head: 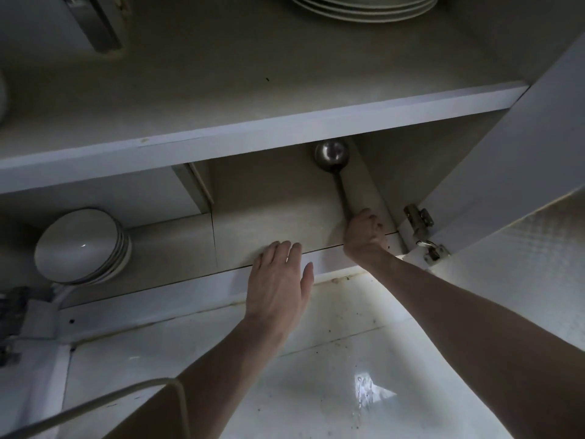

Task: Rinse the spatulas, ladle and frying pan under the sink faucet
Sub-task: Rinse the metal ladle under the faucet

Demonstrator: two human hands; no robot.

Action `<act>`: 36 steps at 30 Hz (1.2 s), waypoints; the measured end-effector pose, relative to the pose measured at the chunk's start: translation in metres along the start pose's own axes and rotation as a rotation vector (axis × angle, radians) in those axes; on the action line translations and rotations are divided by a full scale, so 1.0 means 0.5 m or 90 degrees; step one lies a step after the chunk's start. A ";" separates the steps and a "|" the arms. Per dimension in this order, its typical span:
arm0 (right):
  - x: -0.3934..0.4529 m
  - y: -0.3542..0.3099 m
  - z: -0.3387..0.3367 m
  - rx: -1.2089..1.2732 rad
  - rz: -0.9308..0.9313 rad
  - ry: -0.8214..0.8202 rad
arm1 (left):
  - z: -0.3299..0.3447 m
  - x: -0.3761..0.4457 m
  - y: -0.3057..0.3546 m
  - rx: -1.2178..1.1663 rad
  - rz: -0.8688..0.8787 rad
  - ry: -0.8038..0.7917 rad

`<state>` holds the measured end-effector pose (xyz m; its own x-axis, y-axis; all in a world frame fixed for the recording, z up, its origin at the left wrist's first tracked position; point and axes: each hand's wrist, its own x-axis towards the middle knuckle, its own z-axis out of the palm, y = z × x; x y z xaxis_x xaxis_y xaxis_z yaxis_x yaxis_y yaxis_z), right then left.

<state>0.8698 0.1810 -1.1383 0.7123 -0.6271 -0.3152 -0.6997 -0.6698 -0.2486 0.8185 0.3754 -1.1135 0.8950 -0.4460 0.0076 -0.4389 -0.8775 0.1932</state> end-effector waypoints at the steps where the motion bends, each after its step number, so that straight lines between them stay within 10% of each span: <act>1: -0.009 0.006 -0.005 0.025 0.004 -0.018 | -0.004 -0.006 0.005 -0.003 -0.002 0.001; 13: -0.247 0.067 -0.158 0.696 0.122 -0.187 | -0.163 -0.114 0.076 -0.162 -0.073 -0.105; 24: -0.623 0.086 -0.476 0.651 0.104 -0.394 | -0.481 -0.221 0.192 -1.021 -0.823 -0.112; 36: -0.885 0.065 -0.881 0.468 0.105 -0.419 | -0.924 -0.352 0.309 -1.135 -0.925 -0.079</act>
<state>0.5560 0.2616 -0.6035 0.5869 -0.1958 -0.7857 -0.8055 -0.0425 -0.5911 0.6299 0.4000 -0.6318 0.4039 0.0526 -0.9133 0.8147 0.4335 0.3853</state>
